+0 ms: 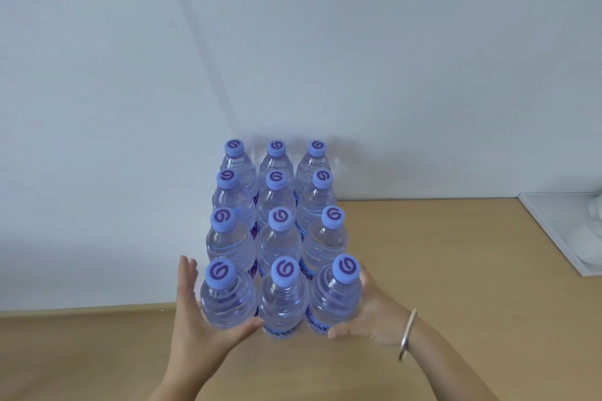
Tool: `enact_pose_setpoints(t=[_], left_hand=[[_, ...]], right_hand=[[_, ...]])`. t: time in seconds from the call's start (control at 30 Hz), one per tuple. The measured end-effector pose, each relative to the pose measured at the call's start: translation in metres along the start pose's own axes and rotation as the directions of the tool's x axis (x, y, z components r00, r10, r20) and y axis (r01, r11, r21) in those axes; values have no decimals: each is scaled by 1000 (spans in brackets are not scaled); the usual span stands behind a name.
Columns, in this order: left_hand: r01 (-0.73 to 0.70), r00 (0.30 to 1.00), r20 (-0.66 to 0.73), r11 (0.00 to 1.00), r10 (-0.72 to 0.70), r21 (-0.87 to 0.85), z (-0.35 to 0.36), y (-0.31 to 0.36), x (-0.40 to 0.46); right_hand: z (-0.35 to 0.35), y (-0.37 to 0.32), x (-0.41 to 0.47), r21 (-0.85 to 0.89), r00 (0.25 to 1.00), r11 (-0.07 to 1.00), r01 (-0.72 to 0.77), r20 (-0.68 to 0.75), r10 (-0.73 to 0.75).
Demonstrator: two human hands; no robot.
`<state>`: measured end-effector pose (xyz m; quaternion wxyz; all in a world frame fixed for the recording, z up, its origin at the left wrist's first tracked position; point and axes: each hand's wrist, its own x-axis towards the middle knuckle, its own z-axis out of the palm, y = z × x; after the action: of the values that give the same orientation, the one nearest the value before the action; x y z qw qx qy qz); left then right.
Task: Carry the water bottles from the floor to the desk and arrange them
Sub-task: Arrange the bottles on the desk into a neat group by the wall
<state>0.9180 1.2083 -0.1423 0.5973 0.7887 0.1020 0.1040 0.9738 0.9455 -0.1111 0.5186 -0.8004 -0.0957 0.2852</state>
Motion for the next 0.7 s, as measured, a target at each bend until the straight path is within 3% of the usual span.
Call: enact_pose_setpoints(t=[0.1,0.17,0.23,0.37,0.57,0.7], left_hand=[[-222,969,-77,963,235,150,2,28,-1],[-407,890,-55,845,452,347,8,38,2],[-484,835,-3,738,550,471,15,40,2],[-354,911,-19,803,413,480,22,45,0],[-378,906,9,799,423,467,22,40,0],[-362,910,15,775,415,518,22,39,-4]], right_hand=[[-14,-18,-7,-62,995,997,-39,-89,33],[-12,-27,-7,-81,995,996,21,-95,-29],[-8,-32,-3,-74,992,993,87,-82,-93],[-3,-29,1,-64,980,984,168,-97,-174],[-1,-42,-3,-125,955,956,266,-101,-279],[2,-47,-7,-153,966,962,225,-96,-241]])
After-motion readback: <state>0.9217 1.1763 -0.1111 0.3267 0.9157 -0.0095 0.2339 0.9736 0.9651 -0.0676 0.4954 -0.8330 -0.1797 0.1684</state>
